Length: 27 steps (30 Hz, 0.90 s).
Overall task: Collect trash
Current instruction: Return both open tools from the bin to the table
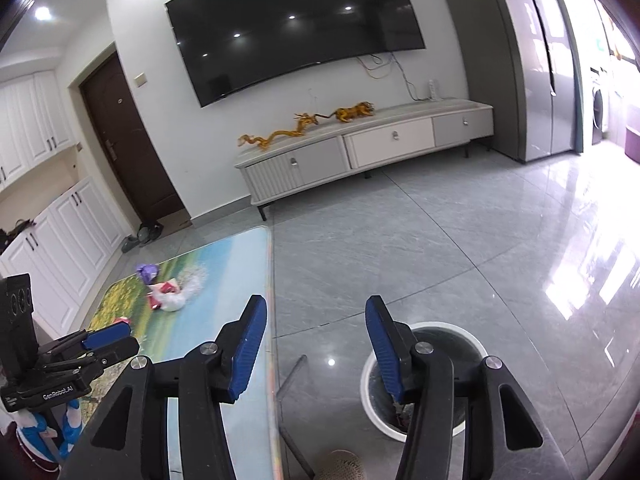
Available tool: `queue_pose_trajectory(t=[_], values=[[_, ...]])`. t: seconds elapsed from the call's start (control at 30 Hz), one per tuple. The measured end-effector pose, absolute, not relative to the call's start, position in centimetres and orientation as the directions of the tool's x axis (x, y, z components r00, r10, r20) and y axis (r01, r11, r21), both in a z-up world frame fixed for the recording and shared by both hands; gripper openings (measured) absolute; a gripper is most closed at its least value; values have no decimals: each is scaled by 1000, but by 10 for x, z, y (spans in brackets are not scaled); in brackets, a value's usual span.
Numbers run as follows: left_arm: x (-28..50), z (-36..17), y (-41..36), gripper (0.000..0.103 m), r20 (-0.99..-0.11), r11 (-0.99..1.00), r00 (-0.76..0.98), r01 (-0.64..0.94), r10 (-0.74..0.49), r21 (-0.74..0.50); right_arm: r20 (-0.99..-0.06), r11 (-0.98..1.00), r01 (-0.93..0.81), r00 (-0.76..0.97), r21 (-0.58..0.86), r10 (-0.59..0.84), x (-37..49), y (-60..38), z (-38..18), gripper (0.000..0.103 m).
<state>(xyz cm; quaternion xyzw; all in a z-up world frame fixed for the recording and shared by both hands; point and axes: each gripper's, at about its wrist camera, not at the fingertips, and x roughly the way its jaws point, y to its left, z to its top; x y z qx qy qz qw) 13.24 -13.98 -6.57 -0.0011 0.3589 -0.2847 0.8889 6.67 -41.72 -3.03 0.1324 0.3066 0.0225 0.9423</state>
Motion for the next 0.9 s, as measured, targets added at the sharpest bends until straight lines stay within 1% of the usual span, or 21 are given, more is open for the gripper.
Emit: queue_pose_trajectory(t=[0.27, 0.5, 0.67, 0.77, 0.9], values=[[126, -77, -20, 49, -624, 910, 666, 349, -409, -224, -570, 975, -64, 802, 211, 176, 76, -348, -11, 53], [134, -97, 67, 49, -640, 952, 706, 191, -303, -240, -597, 972, -147, 769, 183, 228, 96, -298, -17, 54], [146, -115, 93, 51, -667, 964, 700, 129, -254, -232, -633, 966, -197, 730, 169, 259, 122, -266, -31, 56], [157, -125, 99, 55, -678, 969, 697, 110, -233, -221, -656, 959, -225, 701, 169, 281, 138, -251, -45, 56], [176, -136, 101, 55, -696, 973, 684, 95, -216, -209, -688, 948, -270, 657, 166, 308, 164, -230, -64, 56]])
